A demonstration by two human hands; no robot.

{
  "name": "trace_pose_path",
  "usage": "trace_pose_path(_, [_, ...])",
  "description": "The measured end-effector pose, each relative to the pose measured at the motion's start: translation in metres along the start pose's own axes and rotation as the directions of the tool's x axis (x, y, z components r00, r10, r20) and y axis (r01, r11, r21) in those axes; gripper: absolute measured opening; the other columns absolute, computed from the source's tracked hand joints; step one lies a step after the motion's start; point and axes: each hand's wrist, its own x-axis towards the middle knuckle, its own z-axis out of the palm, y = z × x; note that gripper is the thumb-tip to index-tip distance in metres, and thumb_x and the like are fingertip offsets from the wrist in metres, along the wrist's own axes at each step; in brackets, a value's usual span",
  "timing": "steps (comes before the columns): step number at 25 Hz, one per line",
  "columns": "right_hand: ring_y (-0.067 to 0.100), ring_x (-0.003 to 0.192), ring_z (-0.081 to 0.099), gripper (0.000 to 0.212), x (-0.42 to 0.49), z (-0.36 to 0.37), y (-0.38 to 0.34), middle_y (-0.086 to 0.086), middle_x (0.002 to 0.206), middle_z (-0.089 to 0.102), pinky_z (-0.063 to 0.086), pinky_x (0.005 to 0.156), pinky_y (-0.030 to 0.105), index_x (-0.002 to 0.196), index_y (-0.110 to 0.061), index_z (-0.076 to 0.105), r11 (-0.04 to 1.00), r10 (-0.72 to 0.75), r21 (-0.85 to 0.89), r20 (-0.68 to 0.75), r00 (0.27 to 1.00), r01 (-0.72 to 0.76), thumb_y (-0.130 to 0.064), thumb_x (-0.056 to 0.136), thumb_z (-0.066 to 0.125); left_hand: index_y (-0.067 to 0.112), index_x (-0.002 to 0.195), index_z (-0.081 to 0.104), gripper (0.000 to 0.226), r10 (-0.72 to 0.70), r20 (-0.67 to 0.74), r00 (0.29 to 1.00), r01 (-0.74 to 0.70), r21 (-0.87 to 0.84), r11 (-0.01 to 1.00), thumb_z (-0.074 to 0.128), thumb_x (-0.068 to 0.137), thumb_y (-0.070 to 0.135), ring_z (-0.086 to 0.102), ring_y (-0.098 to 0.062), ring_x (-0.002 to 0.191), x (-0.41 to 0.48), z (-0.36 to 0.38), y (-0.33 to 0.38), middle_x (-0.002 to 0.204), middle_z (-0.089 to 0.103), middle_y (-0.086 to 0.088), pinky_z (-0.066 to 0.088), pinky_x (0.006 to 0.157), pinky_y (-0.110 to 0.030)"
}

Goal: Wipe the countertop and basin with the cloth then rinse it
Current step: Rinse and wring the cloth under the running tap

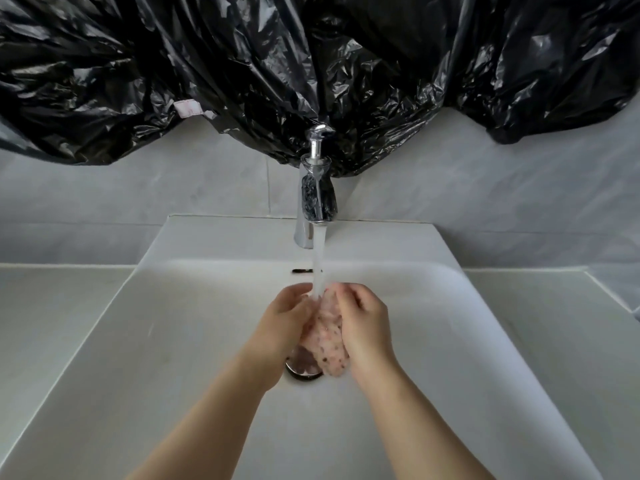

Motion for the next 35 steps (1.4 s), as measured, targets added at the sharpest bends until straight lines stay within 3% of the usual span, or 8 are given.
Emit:
trace_pose_path(8, [0.014, 0.078, 0.064, 0.008, 0.003, 0.006, 0.011, -0.003, 0.079, 0.068, 0.052, 0.073, 0.031, 0.080, -0.018, 0.063, 1.000, 0.008, -0.019, 0.141, 0.990, -0.006, -0.023, 0.086, 0.060, 0.013, 0.085, 0.057, 0.014, 0.055, -0.118, 0.991, -0.087, -0.286, 0.954, 0.052, 0.089, 0.001, 0.058, -0.018, 0.059, 0.005, -0.008, 0.004, 0.069, 0.064, -0.006, 0.045, 0.054, -0.025])
trace_pose_path(12, [0.008, 0.060, 0.053, 0.022, 0.001, 0.006, -0.002, -0.011, 0.059, 0.058, 0.044, 0.061, 0.025, 0.068, -0.019, 0.060, 0.981, -0.134, -0.112, 0.220, 0.966, 0.162, -0.029, 0.088, 0.058, 0.029, 0.093, 0.060, 0.031, 0.246, 0.035, 0.969, -0.243, 0.347, 0.906, 0.045, 0.088, 0.001, 0.056, -0.006, 0.052, 0.002, -0.008, 0.005, 0.068, 0.059, 0.013, 0.042, 0.050, -0.018])
trace_pose_path(16, [0.006, 0.058, 0.047, 0.025, 0.013, 0.007, -0.017, -0.014, 0.055, 0.051, 0.039, 0.054, 0.018, 0.063, -0.024, 0.056, 0.950, -0.194, -0.187, 0.276, 0.941, 0.251, -0.034, 0.084, 0.063, 0.011, 0.075, 0.059, 0.018, 0.278, -0.008, 0.961, -0.252, 0.399, 0.882, 0.048, 0.089, 0.011, 0.055, -0.015, 0.054, 0.002, -0.011, 0.009, 0.063, 0.059, -0.001, 0.045, 0.056, -0.024])
trace_pose_path(23, [0.011, 0.076, 0.069, 0.023, 0.011, -0.012, -0.001, -0.003, 0.084, 0.073, 0.052, 0.066, 0.024, 0.092, -0.018, 0.066, 0.890, 0.278, -0.455, 0.555, 0.784, 0.007, -0.033, 0.076, 0.073, 0.010, 0.084, 0.049, 0.016, 0.191, -0.164, 0.968, -0.242, -0.398, 0.885, 0.042, 0.098, 0.012, 0.062, -0.015, 0.059, 0.005, -0.015, 0.019, 0.069, 0.063, -0.007, 0.051, 0.048, -0.024])
trace_pose_path(26, [0.016, 0.072, 0.065, 0.015, 0.020, -0.013, -0.003, 0.004, 0.085, 0.068, 0.050, 0.064, 0.026, 0.094, -0.015, 0.059, 0.980, 0.195, -0.113, 0.428, 0.882, -0.162, -0.012, 0.082, 0.067, 0.012, 0.097, 0.050, 0.011, 0.143, -0.181, 0.973, -0.213, -0.471, 0.856, 0.044, 0.095, 0.003, 0.063, -0.012, 0.060, 0.011, -0.022, 0.012, 0.079, 0.063, -0.008, 0.053, 0.051, -0.025])
trace_pose_path(28, [0.013, 0.074, 0.061, 0.014, 0.016, -0.005, -0.007, 0.004, 0.089, 0.065, 0.049, 0.068, 0.025, 0.094, -0.017, 0.058, 0.998, 0.032, 0.034, 0.373, 0.927, -0.048, -0.009, 0.084, 0.064, 0.016, 0.103, 0.053, 0.011, 0.076, -0.203, 0.976, -0.148, -0.369, 0.918, 0.050, 0.094, 0.010, 0.060, -0.012, 0.064, 0.012, -0.014, 0.003, 0.089, 0.060, -0.008, 0.053, 0.053, -0.026])
trace_pose_path(32, [0.003, 0.089, 0.058, 0.013, -0.006, 0.024, 0.002, -0.006, 0.101, 0.061, 0.044, 0.084, 0.018, 0.099, -0.022, 0.060, 0.840, -0.298, -0.320, 0.403, 0.865, 0.438, -0.028, 0.087, 0.060, 0.016, 0.079, 0.055, 0.031, -0.119, -0.031, 0.992, 0.081, -0.563, 0.822, 0.035, 0.098, 0.032, 0.060, -0.013, 0.060, 0.000, 0.017, -0.006, 0.068, 0.062, -0.006, 0.047, 0.055, -0.020])
trace_pose_path(35, [0.022, 0.082, 0.058, 0.027, 0.002, 0.022, -0.002, -0.003, 0.080, 0.060, 0.046, 0.072, 0.032, 0.072, -0.023, 0.051, 0.842, -0.300, -0.428, 0.137, 0.944, 0.329, -0.040, 0.092, 0.049, 0.021, 0.054, 0.045, 0.052, -0.200, 0.144, 0.969, 0.246, -0.489, 0.837, 0.042, 0.089, 0.058, 0.034, -0.013, 0.028, -0.004, 0.027, -0.009, 0.036, 0.037, 0.002, 0.022, 0.037, -0.013])
